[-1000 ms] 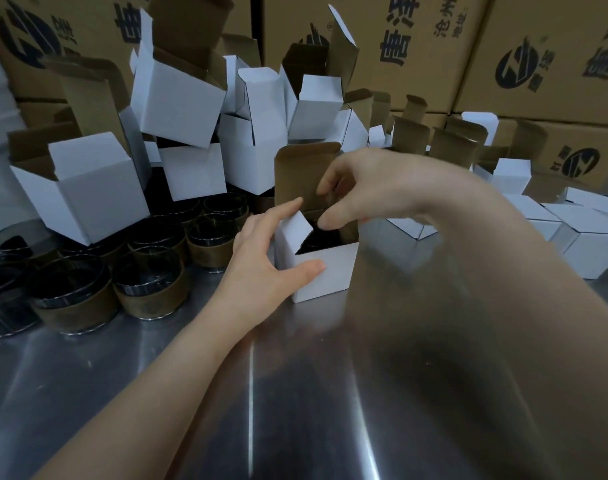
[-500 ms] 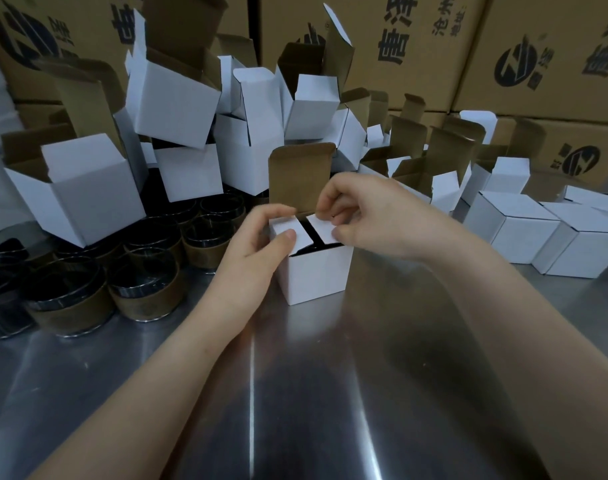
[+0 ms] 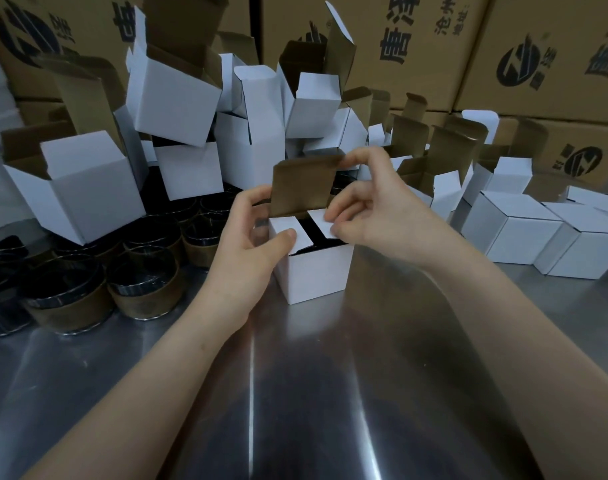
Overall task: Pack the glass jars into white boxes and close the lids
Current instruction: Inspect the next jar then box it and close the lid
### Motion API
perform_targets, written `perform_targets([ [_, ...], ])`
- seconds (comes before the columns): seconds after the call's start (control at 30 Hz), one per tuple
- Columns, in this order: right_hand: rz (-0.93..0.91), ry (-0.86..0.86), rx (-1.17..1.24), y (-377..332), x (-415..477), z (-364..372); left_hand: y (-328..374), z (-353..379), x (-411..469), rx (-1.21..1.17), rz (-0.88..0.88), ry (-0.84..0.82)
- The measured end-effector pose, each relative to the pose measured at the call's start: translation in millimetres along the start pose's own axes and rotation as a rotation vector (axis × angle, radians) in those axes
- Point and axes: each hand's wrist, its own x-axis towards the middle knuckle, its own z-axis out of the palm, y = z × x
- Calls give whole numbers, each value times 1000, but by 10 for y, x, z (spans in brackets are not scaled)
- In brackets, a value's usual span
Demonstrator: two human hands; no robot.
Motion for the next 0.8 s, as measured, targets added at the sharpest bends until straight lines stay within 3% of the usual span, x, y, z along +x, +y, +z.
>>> perform_targets([
  [0.23, 32, -53, 215, -8, -4, -158, -10, 1, -10, 60, 61, 23],
  [0.63, -76, -38, 7, 92, -36, -165, 18, -1, -77, 88, 76, -71],
  [0.8, -117, -7, -39, 105, -26, -135, 40, 6, -110, 294, 161, -119],
])
